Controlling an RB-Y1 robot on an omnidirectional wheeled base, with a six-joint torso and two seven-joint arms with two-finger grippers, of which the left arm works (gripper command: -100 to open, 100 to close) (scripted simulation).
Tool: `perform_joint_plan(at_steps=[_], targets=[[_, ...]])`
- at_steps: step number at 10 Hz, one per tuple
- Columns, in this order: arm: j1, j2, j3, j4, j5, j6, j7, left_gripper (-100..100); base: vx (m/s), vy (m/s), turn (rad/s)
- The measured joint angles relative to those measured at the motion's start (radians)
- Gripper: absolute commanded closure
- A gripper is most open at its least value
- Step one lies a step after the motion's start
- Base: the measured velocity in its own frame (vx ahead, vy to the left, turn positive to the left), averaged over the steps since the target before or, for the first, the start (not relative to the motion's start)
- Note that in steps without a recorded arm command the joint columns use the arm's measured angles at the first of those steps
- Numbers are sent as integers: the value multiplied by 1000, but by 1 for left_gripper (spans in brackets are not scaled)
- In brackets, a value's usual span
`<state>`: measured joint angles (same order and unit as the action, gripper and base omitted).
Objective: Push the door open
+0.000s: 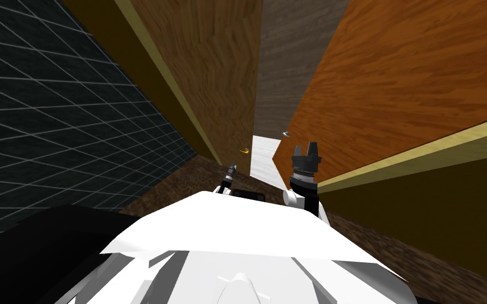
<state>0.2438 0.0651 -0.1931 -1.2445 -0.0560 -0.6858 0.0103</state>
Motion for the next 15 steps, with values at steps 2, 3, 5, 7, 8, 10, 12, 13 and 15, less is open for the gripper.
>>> perform_joint_plan(at_steps=[2,3,5,7,8,10,12,13,15], targets=[[-8,-2,-9,34,1,-5,5,-100,93,43,-58],[-15,-8,-14,60,1,-13,4,-100,122,48,-93],[-20,-14,-28,98,2,-18,7,-100,112,47,-48],[-24,-20,-36,128,3,-25,9,-100,75,39,-43],[-34,-21,-38,153,4,-34,11,-100,115,43,-70],[-38,-29,-49,182,5,-36,13,-100,99,57,-49],[-41,-31,-53,197,5,-40,15,-100,82,-11,-22],[-44,-26,-51,204,6,-42,15,-100,189,-27,-20],[-53,-18,-45,217,8,-46,13,-100,178,-53,-19]])
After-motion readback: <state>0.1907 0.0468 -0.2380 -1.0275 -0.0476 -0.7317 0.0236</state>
